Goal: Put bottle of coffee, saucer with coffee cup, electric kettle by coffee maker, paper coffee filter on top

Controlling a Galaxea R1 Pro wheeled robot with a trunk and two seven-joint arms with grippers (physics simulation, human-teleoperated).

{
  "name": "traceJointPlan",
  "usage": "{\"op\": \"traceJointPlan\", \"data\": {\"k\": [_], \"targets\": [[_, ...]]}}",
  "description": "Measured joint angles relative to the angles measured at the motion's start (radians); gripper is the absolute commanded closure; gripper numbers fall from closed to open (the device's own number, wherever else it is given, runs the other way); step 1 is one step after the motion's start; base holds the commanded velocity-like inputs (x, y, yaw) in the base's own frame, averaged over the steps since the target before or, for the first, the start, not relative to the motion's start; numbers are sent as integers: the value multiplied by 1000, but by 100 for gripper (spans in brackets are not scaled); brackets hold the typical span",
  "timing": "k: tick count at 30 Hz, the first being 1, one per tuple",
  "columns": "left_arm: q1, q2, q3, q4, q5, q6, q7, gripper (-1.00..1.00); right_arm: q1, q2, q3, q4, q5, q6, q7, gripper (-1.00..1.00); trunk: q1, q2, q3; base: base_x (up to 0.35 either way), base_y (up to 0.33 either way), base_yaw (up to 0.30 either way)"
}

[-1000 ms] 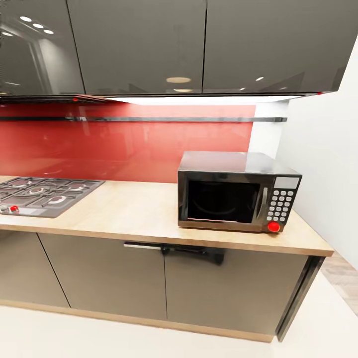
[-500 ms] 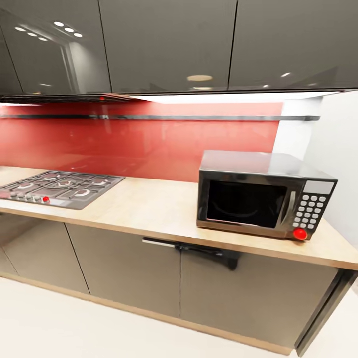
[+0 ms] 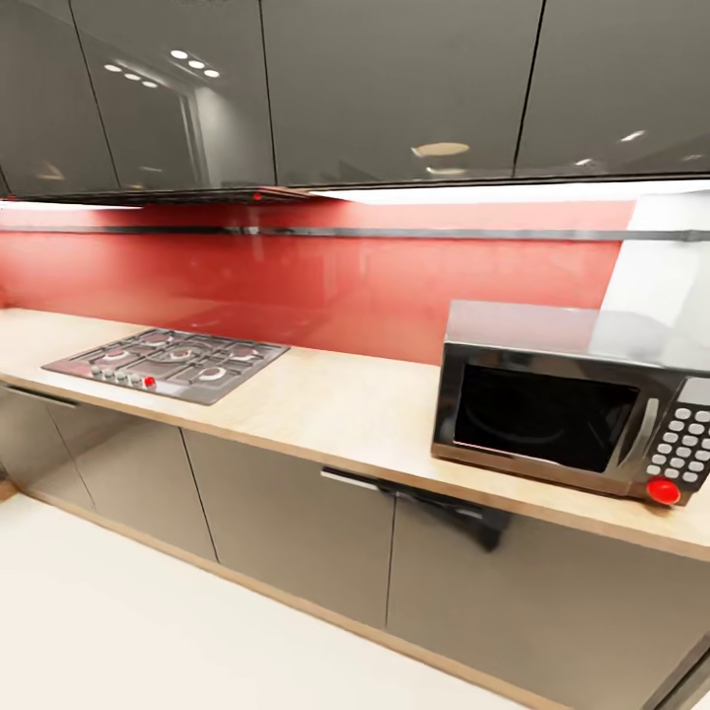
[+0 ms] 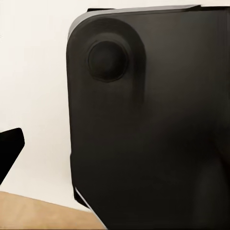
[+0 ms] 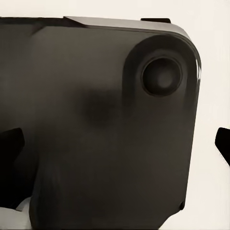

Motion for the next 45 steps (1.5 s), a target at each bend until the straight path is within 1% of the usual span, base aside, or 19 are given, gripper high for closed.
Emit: {"op": "traceJointPlan", "data": {"k": [26, 34, 45], "targets": [[0, 4, 2, 1, 2, 0, 1, -100, 0, -1, 1, 1, 1, 0, 0, -100, -100, 182, 60, 0, 0, 260], [0, 2, 23, 0, 1, 0, 1, -100, 0, -2, 1, 1, 1, 0, 0, -100, -130, 238, 78, 0, 0, 254], [0, 5, 26, 0, 2, 0, 1, -100, 0, -2, 1, 1, 1, 0, 0, -100, -173, 315, 102, 0, 0, 252]]}}
